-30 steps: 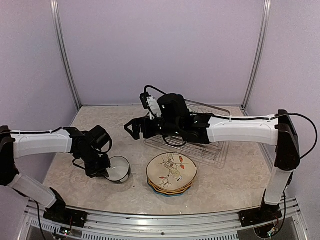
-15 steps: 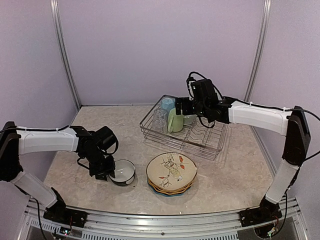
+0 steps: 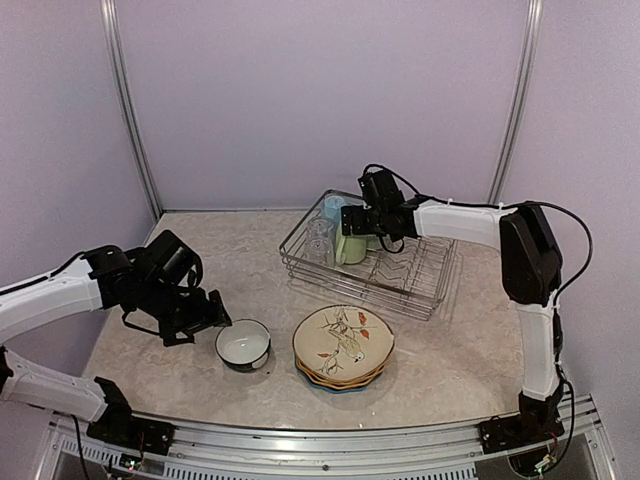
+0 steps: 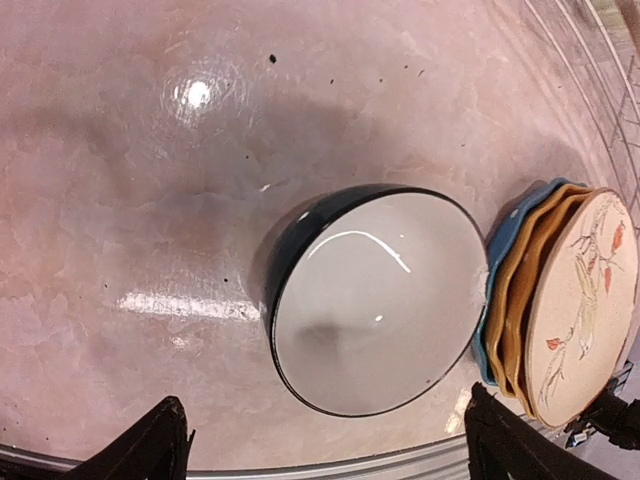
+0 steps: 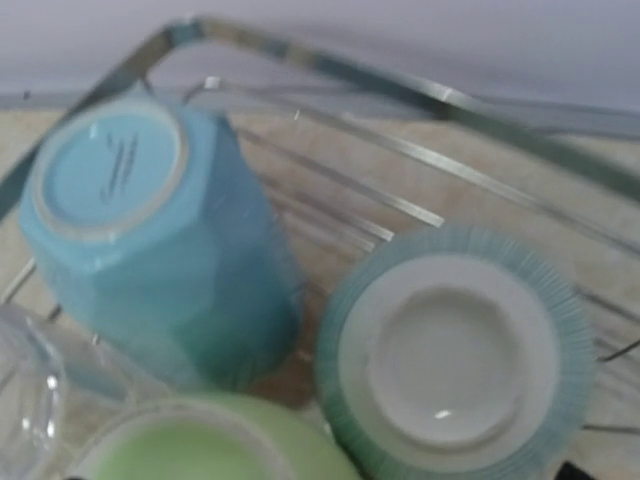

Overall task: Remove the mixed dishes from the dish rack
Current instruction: Grab the cup from the dish rack.

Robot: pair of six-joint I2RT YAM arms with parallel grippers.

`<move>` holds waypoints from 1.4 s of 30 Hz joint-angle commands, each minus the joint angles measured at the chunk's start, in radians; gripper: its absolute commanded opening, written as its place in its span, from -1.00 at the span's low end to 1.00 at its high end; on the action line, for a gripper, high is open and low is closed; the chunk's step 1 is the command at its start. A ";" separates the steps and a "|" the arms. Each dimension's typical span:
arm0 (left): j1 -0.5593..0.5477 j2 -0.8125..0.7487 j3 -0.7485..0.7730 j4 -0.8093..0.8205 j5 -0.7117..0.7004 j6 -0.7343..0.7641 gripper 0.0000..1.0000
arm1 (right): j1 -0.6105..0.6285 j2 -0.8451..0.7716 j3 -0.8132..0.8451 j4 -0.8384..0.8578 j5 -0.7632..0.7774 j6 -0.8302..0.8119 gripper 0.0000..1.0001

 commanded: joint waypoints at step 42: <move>0.001 -0.250 0.088 0.050 -0.072 0.056 0.98 | 0.029 -0.030 -0.006 0.095 -0.074 -0.048 -0.19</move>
